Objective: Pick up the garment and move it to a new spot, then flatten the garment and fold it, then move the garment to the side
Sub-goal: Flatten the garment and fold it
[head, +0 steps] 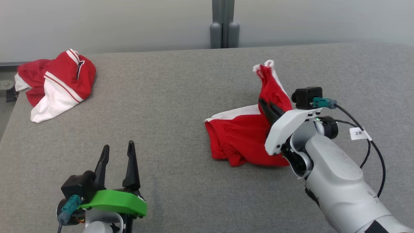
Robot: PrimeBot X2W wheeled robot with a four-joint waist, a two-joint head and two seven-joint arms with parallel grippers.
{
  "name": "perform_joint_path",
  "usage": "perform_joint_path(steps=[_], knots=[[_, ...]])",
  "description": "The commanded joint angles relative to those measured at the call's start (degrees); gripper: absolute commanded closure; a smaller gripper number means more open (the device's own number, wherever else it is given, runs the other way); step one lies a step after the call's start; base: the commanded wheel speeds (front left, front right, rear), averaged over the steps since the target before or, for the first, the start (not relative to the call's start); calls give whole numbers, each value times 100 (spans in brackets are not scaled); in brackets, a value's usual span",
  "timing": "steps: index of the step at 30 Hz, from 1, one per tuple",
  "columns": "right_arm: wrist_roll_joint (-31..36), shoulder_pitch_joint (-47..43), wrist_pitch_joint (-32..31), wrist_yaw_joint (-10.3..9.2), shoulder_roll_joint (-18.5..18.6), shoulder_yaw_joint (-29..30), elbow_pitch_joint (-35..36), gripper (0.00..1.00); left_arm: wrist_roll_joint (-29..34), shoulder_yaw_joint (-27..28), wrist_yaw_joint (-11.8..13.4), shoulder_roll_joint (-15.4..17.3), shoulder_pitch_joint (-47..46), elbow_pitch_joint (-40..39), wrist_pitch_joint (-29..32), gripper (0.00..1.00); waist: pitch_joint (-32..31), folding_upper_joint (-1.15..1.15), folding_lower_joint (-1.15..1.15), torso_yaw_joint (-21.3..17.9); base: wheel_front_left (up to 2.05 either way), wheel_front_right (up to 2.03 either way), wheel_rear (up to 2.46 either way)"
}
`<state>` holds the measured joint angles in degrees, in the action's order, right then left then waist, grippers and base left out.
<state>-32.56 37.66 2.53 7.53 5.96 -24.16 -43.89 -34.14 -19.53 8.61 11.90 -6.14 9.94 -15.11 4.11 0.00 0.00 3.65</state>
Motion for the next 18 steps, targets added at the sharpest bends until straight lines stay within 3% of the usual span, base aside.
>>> perform_joint_path(steps=[1,10,18], knots=[[47,-131,-60,-8,-50,-65,36,100,-1,-10,-10,-8,42,3,9,0,-7,0,0,172,0,0,0],[163,-463,-416,-8,-254,-553,36,100,-4,-15,-20,-49,15,22,7,0,44,0,0,416,0,0,0],[212,-620,-493,-7,-282,-742,110,98,18,17,-6,-69,32,14,2,0,58,0,0,293,0,0,0]])
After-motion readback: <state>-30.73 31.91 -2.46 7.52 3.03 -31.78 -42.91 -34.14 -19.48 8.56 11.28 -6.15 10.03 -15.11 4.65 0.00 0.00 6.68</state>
